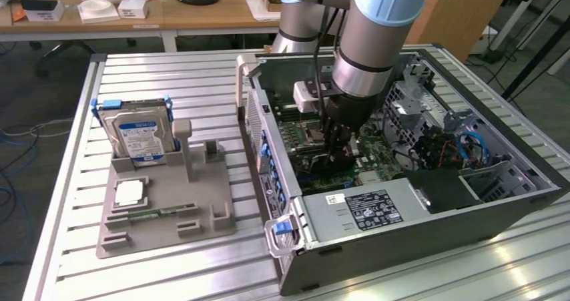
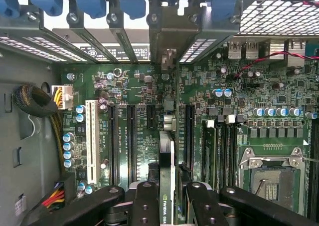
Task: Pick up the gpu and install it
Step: 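Insert the gpu into the slot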
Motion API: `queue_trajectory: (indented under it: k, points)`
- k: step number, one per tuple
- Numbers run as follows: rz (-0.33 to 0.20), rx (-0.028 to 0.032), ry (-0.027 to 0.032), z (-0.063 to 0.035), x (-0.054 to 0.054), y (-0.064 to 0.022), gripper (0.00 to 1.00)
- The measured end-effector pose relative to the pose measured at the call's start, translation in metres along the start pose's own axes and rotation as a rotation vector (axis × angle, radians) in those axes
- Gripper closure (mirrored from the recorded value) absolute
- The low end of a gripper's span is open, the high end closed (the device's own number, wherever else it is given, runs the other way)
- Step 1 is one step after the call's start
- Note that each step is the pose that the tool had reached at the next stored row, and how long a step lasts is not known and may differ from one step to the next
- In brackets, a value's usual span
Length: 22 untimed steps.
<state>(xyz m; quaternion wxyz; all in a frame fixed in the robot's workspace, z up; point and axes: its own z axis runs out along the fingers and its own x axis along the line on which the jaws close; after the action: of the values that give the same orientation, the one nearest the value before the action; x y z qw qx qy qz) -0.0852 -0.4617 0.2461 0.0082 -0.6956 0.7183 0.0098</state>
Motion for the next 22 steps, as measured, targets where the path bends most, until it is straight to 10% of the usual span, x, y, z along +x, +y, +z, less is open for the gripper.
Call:
queue_trajectory:
  k: [10,22]
  points:
    - [0.000,-0.0001,0.0001,-0.0008,0.000,0.0001,0.49]
    - [0.000,0.0003,-0.0013,-0.0376,-0.001,0.0002,0.49]
